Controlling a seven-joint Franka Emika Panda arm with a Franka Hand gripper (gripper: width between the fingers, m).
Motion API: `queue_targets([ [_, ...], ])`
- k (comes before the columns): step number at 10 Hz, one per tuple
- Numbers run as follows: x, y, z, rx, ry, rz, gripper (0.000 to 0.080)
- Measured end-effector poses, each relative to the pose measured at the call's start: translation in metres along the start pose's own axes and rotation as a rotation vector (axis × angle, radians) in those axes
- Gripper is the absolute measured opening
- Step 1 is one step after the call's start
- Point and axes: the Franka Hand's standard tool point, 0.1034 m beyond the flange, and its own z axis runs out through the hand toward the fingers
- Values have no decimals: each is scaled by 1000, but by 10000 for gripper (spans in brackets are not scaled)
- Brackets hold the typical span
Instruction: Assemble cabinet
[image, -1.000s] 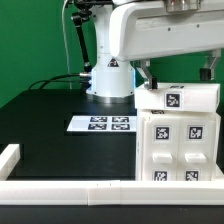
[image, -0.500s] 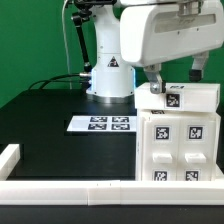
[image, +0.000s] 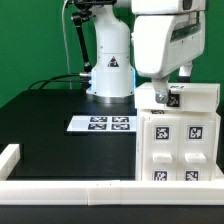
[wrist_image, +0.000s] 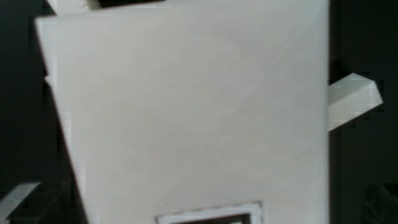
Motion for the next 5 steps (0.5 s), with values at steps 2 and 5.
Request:
queue_targets([
  [2, -2, 0, 2, 2, -3, 8, 702],
  [5, -2, 1, 2, 2, -4, 42, 560],
])
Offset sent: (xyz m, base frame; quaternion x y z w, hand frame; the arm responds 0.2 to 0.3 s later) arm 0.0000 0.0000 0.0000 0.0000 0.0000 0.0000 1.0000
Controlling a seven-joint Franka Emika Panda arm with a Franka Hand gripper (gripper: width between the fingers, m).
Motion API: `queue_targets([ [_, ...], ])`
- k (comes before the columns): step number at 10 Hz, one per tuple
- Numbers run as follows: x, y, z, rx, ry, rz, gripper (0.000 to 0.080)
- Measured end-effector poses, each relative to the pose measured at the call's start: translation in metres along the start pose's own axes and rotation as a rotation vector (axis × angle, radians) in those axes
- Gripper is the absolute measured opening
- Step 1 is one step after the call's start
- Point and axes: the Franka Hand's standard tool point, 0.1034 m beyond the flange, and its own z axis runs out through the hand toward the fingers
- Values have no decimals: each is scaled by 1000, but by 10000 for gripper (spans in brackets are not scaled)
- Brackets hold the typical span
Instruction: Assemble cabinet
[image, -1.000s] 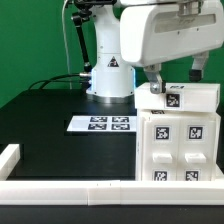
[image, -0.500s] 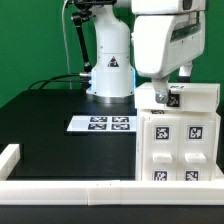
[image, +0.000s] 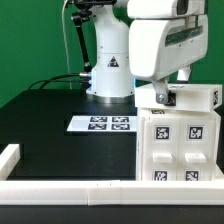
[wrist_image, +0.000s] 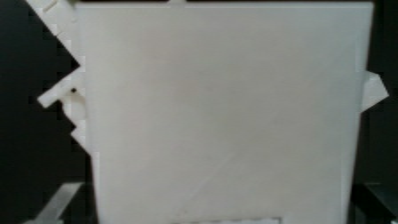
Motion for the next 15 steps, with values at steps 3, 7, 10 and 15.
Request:
queue_targets([
  [3, 0, 0, 0, 2, 2, 152, 560],
  [7, 0, -3, 1, 9, 2, 675, 561],
  [10, 1, -3, 1, 11, 1, 959, 561],
  [15, 2, -4, 1, 12, 0, 1288, 561],
])
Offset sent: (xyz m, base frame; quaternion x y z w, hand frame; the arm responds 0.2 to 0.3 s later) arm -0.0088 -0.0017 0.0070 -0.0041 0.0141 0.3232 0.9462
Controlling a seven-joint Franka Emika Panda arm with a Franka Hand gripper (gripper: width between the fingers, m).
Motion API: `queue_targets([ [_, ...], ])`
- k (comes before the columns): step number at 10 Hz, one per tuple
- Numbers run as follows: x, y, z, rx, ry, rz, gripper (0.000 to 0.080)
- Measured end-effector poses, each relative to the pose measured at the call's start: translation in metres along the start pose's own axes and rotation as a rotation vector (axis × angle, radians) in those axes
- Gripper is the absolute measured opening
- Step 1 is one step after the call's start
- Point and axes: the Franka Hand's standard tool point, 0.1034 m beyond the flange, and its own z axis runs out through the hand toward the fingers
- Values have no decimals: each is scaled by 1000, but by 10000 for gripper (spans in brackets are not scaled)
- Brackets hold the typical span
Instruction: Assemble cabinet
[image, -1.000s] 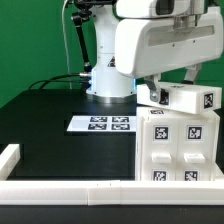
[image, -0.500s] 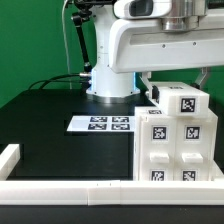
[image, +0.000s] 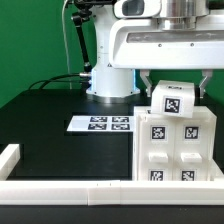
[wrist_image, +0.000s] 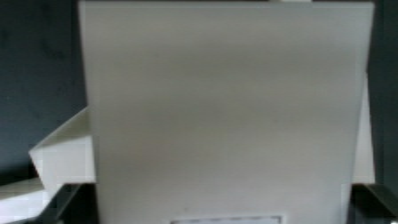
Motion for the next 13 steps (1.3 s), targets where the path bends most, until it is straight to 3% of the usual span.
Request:
queue_targets([
  [4, 0, -2, 0, 4, 3, 288, 561],
  [13, 1, -16, 0, 49, 26, 892, 561],
])
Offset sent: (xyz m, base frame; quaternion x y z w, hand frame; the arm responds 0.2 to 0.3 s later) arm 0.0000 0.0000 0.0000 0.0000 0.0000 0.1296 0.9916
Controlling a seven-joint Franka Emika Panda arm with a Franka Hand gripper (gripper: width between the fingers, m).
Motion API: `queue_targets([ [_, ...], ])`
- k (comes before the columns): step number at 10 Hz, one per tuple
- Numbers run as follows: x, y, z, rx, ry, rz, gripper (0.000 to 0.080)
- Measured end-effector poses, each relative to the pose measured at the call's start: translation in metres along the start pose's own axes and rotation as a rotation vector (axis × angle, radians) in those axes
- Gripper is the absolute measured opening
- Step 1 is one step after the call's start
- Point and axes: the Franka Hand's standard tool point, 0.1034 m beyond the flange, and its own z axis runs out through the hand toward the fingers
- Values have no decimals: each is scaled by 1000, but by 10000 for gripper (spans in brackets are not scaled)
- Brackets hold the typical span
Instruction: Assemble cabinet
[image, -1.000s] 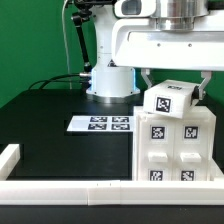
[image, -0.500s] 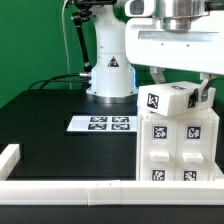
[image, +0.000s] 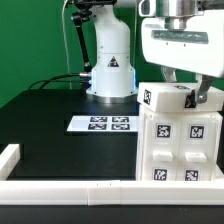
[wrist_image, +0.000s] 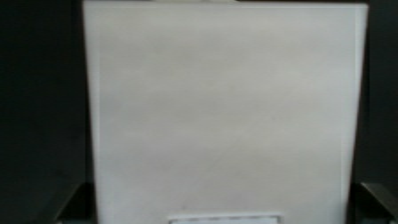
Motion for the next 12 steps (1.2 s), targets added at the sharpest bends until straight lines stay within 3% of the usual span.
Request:
queue_targets([
  [7, 3, -4, -1, 29, -42, 551, 561],
  [11, 1, -8, -1, 48, -62, 654, 561],
  [12, 0, -9, -2, 48, -63, 649, 726],
])
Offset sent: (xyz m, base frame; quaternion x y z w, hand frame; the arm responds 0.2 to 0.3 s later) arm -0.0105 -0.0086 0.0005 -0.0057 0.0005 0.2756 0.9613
